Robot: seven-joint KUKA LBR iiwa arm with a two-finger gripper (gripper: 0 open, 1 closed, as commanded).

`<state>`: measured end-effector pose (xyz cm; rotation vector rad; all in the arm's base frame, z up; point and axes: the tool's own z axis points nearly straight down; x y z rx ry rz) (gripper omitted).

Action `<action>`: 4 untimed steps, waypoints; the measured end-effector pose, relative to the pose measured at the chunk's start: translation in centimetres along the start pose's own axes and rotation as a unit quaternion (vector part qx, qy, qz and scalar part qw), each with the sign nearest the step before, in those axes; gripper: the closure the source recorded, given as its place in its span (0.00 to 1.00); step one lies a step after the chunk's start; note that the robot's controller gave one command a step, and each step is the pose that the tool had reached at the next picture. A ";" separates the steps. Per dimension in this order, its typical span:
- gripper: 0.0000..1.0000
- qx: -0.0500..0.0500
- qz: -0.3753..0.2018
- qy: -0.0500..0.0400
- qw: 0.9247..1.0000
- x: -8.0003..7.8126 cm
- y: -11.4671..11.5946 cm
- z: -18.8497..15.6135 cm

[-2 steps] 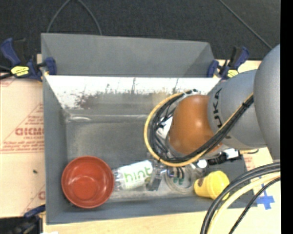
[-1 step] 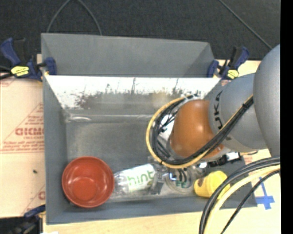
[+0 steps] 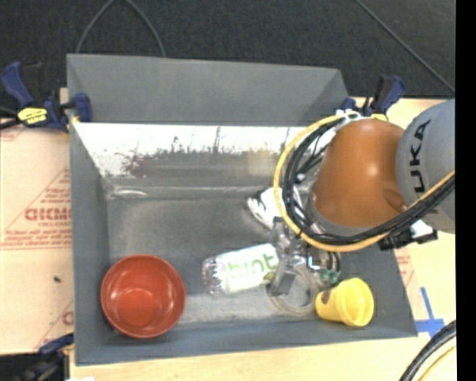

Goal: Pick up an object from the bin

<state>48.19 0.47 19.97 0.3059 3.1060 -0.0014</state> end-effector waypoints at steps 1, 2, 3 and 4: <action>1.00 0.000 -0.014 0.001 1.000 1.2 1.6 9.4; 1.00 -0.002 -0.002 -0.012 1.000 -0.4 1.2 1.4; 1.00 0.003 -0.016 0.009 1.000 1.9 2.0 11.2; 1.00 -0.004 0.098 -0.020 0.995 -0.5 2.3 8.1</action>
Offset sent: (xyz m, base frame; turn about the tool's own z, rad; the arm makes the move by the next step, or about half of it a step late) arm 0.0054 0.0112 -0.0163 -0.0002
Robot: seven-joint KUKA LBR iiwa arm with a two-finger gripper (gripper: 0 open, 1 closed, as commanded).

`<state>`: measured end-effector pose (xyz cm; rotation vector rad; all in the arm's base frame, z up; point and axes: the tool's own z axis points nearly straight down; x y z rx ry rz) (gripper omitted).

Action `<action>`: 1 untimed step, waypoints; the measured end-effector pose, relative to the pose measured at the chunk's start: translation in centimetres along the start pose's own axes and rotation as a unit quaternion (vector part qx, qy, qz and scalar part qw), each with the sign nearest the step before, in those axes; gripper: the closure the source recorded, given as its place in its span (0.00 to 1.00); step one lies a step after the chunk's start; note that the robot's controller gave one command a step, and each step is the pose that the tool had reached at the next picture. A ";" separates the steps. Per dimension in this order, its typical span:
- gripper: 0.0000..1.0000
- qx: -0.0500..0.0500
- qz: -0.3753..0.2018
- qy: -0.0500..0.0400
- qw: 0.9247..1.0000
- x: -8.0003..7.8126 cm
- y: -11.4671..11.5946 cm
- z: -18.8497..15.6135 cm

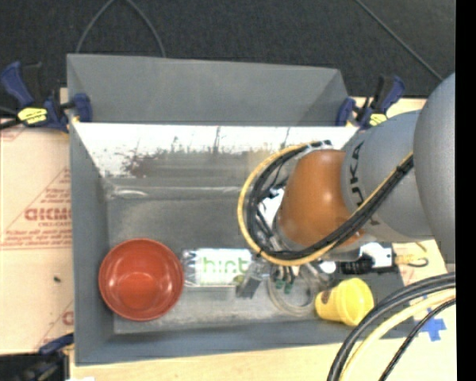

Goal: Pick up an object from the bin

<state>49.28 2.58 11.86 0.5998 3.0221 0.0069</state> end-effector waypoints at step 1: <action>1.00 0.009 -0.104 0.026 0.994 1.8 -0.4 3.8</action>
Offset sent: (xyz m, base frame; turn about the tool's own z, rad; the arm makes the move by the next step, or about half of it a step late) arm 0.0052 0.0224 0.1000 -0.0871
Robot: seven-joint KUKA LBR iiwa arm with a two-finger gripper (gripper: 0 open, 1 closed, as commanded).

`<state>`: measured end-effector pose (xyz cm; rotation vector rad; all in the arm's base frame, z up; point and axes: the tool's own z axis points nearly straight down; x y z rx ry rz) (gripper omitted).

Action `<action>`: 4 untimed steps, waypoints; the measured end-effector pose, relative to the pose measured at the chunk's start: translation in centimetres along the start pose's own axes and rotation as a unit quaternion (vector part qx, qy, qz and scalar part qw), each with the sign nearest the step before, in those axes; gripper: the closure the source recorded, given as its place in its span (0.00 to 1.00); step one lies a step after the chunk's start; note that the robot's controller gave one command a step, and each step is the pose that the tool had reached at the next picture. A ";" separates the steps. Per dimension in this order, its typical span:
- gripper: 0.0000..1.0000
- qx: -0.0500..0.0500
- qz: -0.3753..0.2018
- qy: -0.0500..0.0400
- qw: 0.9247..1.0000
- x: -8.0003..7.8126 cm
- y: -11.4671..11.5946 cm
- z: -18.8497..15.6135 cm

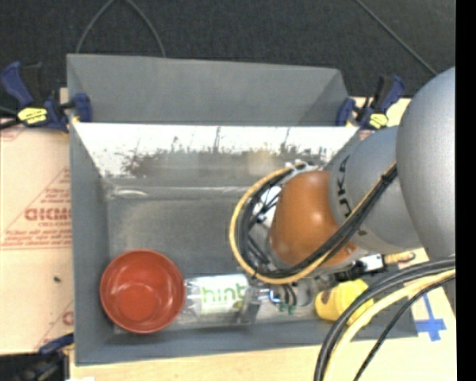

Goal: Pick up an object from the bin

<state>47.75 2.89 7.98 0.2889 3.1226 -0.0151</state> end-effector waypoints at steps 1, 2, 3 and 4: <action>1.00 -0.005 0.058 -0.018 0.998 -1.8 2.1 -13.9; 1.00 -0.005 0.057 -0.018 0.998 -1.9 2.1 -13.9; 1.00 -0.006 0.082 -0.020 0.996 -3.1 6.2 -11.2; 1.00 -0.007 0.164 -0.020 0.986 -3.6 5.5 -8.2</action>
Offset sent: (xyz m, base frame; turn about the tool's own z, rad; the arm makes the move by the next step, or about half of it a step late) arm 0.0000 0.0000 0.0000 0.0000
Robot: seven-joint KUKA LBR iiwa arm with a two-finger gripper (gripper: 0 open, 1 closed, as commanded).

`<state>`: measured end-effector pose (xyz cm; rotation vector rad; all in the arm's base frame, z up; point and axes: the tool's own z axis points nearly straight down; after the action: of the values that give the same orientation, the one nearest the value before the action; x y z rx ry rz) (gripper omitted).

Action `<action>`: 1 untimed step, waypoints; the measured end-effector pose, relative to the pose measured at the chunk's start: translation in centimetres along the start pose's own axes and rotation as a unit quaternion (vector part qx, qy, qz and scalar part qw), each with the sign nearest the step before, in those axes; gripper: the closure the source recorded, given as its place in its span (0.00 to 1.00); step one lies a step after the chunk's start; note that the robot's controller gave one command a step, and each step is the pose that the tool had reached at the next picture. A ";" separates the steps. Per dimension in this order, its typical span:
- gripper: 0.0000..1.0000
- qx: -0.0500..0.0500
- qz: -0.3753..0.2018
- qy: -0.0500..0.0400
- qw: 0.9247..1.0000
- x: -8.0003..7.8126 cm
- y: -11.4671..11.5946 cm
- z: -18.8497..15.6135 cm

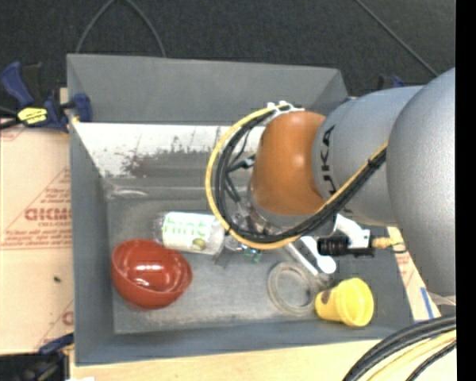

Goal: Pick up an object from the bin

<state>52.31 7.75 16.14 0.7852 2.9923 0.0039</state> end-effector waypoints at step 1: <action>1.00 -0.003 -0.084 -0.004 0.996 -0.6 -0.5 -7.8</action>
Offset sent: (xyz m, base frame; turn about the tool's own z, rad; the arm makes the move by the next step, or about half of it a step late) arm 0.0146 0.0048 0.2306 -0.0682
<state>52.21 7.12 23.92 0.5292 3.0397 0.0026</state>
